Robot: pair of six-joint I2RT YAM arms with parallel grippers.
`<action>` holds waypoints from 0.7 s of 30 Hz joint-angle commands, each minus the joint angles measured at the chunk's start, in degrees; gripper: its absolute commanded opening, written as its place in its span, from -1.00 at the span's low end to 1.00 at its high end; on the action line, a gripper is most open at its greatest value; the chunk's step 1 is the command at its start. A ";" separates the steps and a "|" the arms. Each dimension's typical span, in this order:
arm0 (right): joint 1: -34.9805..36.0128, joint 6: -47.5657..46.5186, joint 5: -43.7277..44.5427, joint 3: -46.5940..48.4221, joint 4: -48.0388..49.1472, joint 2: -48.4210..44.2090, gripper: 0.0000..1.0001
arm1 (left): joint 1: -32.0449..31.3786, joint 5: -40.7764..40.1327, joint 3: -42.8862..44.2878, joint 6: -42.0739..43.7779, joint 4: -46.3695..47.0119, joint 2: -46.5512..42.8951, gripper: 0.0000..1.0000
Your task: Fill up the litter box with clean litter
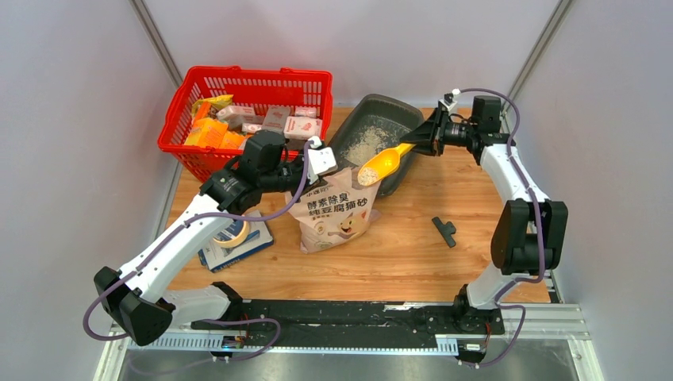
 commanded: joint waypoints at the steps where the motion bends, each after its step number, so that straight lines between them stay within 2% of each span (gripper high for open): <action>1: -2.05 4.83 -3.22 5.38 5.95 3.15 -1.00 | 0.24 -0.41 2.30 1.62 0.08 -1.94 -1.00; 10: -8.65 4.59 -1.21 22.27 8.68 17.30 -1.00 | 0.24 -1.37 3.79 2.32 -0.45 -0.27 -1.00; 13: -9.62 0.29 0.63 29.12 7.28 23.63 -1.00 | 0.32 -1.72 4.23 2.59 -0.62 0.43 -1.00; 15: -9.62 -6.30 3.18 35.10 3.00 27.40 -1.00 | 0.24 -1.72 4.67 2.68 -0.97 0.70 -1.00; 21: -7.87 -19.38 15.02 47.05 -5.02 32.17 -1.00 | 0.32 -2.07 5.11 2.85 -0.89 1.05 -1.00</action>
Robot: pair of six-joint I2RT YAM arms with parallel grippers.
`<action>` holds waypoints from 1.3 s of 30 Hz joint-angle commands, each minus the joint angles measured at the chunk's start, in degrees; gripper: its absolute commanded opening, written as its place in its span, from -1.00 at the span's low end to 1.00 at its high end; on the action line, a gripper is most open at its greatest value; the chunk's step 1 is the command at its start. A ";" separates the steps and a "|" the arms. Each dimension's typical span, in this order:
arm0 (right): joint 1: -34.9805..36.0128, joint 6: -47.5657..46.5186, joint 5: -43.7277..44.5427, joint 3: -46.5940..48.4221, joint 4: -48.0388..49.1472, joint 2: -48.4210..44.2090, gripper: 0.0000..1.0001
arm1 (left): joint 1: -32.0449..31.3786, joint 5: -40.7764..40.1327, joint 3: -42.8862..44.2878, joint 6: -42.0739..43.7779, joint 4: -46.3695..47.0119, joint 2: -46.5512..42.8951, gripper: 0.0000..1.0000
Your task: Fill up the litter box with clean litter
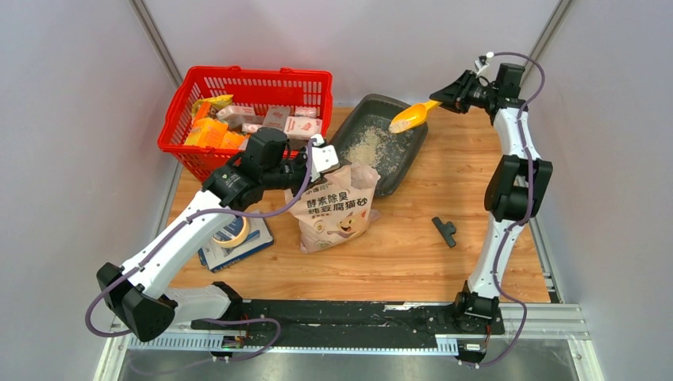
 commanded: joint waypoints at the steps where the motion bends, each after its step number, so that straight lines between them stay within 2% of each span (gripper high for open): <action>1: 2.34 -12.78 9.45 8.68 -5.88 0.22 -1.00 | 0.24 -0.48 3.06 1.67 0.84 -0.52 -1.00; 9: 5.41 -25.00 20.86 14.48 -10.98 -0.31 -1.00 | 0.24 -0.31 2.44 1.67 0.93 -1.14 -1.00; 12: 7.61 -34.39 26.22 17.38 -13.96 -1.54 -1.00 | 0.32 -0.13 2.09 1.41 1.19 -1.66 -1.00; 13: 8.49 -40.94 28.78 17.30 -14.93 -2.23 -1.00 | 0.24 0.04 2.00 1.32 1.54 -1.84 -1.00; 16: 11.30 -46.62 34.15 15.03 -15.73 -5.92 -1.00 | 0.24 0.22 1.30 0.71 2.42 -2.54 -1.00; 17: 11.31 -46.98 34.86 10.49 -13.29 -9.67 -1.00 | 0.32 0.14 0.95 0.44 2.77 -2.72 -1.00; 20: 14.29 -47.07 34.25 -2.94 -3.47 -17.77 -1.00 | 0.24 0.66 -0.37 -1.05 3.74 -3.59 -1.00; 22: 16.31 -47.43 33.12 -5.80 -3.16 -24.20 -1.00 | 0.32 0.92 -0.81 -2.27 4.35 -3.77 -1.00; 27: 18.16 -37.61 19.17 -3.88 -13.35 -31.06 -1.00 | 0.32 0.13 -1.60 -5.00 5.76 -4.30 -1.00; 30: 20.09 -34.69 15.37 -5.45 -17.30 -34.93 -1.00 | 0.24 0.31 -1.95 -5.62 6.37 -4.30 -1.00; 33: 22.72 -36.70 12.55 -6.69 -22.92 -37.31 -1.00 | 0.24 0.66 -2.13 -6.32 7.08 -4.21 -1.00; 39: 27.39 -47.68 12.63 -9.07 -34.96 -37.14 -1.00 | 0.32 1.19 -2.57 -7.12 7.52 -4.92 -1.00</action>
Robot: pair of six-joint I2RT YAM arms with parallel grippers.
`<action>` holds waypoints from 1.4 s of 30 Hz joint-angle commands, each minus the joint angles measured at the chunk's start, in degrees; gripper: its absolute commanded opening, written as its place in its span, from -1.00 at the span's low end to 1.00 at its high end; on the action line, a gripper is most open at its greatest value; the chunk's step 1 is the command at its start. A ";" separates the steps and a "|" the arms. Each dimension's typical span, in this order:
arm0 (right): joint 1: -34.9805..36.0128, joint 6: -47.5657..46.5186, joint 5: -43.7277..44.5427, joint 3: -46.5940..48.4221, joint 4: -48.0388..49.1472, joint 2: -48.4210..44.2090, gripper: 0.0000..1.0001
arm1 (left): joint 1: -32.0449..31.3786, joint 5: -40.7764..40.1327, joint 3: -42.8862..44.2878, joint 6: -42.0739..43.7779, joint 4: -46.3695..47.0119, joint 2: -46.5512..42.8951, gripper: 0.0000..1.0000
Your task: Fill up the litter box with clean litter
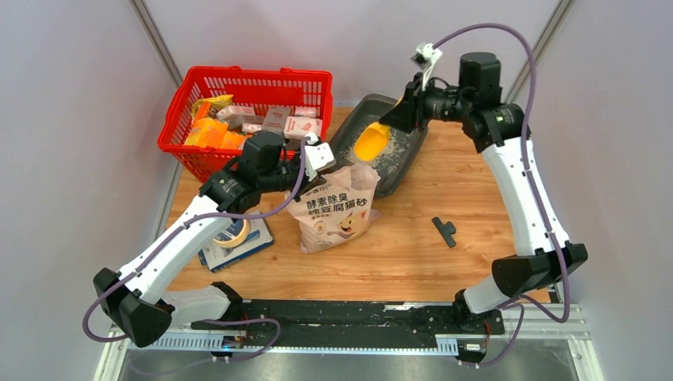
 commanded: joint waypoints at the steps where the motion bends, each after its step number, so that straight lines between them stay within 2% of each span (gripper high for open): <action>1: 2.95 -7.56 -1.97 -1.63 -12.89 2.58 -1.00 | 0.15 1.12 0.10 -1.65 4.15 -2.99 -1.00; 8: 7.87 -11.69 -0.04 -2.52 -15.98 5.65 -1.00 | 0.15 0.95 -0.78 -1.56 4.24 -4.40 -1.00; 11: 11.20 -10.21 9.16 -4.52 -13.10 6.01 -1.00 | 0.15 1.30 -0.70 -2.09 4.50 -4.66 -1.00; 12: 11.92 -6.29 17.02 -7.14 -11.43 5.75 -1.00 | 0.15 1.30 -0.61 -2.79 4.77 -4.66 -1.00; 14: 13.41 -0.74 23.66 -9.18 -6.95 5.22 -1.00 | 0.15 1.82 -0.26 -4.02 5.91 -4.58 -1.00; 15: 13.85 4.77 30.05 -11.19 -5.63 4.96 -1.00 | 0.15 1.91 -0.08 -5.59 6.52 -4.40 -1.00; 18: 16.22 9.04 39.91 -12.09 -3.25 5.13 -1.00 | 0.15 2.35 0.53 -8.84 8.01 -4.14 -1.00; 21: 19.65 6.77 43.64 -13.66 -0.62 5.40 -1.00 | 0.15 2.79 1.41 -10.43 9.07 -3.70 -1.00; 28: 21.68 1.41 43.91 -29.65 10.19 2.58 -1.00 | 0.15 2.79 1.50 -10.62 9.60 -3.78 -1.00; 31: 21.59 -0.18 41.11 -37.91 11.70 2.49 -1.00 | 0.24 2.79 0.98 -10.62 9.43 -4.13 -1.00; 33: 21.16 1.57 35.40 -41.70 11.61 2.49 -1.00 | 0.15 2.79 0.80 -10.62 9.25 -4.22 -1.00; 35: 20.54 2.98 28.49 -43.37 12.13 2.32 -1.00 | 0.15 2.88 0.62 -10.62 9.25 -4.22 -1.00; 37: 20.45 2.98 26.34 -43.91 12.84 1.88 -1.00 | 0.15 2.97 0.45 -10.79 9.25 -4.22 -1.00; 42: 14.40 14.28 13.51 -38.82 15.64 3.90 -1.00 | 0.15 3.06 0.10 -11.49 9.95 -4.22 -1.00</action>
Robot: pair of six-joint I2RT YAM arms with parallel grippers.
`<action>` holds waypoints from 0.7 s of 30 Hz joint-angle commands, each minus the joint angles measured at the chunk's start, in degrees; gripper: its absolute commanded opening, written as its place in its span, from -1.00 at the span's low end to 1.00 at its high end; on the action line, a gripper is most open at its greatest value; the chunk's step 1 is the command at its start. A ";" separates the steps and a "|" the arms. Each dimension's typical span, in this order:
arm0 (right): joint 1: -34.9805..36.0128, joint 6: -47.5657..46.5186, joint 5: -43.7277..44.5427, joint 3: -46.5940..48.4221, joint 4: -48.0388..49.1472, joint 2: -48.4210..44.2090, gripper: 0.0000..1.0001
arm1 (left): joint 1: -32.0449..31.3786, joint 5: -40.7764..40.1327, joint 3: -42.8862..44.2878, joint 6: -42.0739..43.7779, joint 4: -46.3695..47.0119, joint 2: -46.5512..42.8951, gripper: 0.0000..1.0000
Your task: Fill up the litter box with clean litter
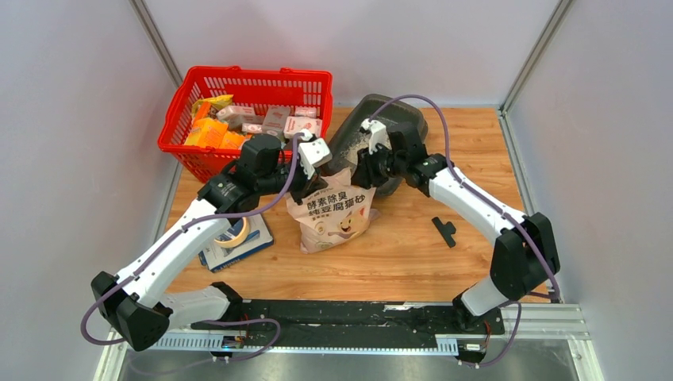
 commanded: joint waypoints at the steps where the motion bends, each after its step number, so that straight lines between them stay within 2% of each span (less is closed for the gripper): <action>1: -4.93 11.35 -11.28 1.44 -3.45 4.77 -1.00 | 0.04 2.71 1.67 -1.97 8.73 -2.26 -1.00; 6: -12.14 25.85 -22.00 4.18 3.39 6.88 -1.00 | 0.04 3.24 1.76 -1.97 8.56 -2.26 -1.00; 8: -14.69 35.00 -26.29 2.96 7.00 7.59 -1.00 | 0.04 3.15 1.76 -1.88 7.86 -2.08 -1.00; 16: -17.42 39.15 -32.55 2.86 12.29 5.57 -1.00 | 0.04 2.80 3.07 1.28 4.87 -1.55 -1.00; 21: -22.25 39.78 -41.25 3.21 13.78 4.95 -1.00 | 0.04 2.09 4.22 10.06 0.74 -1.64 -1.00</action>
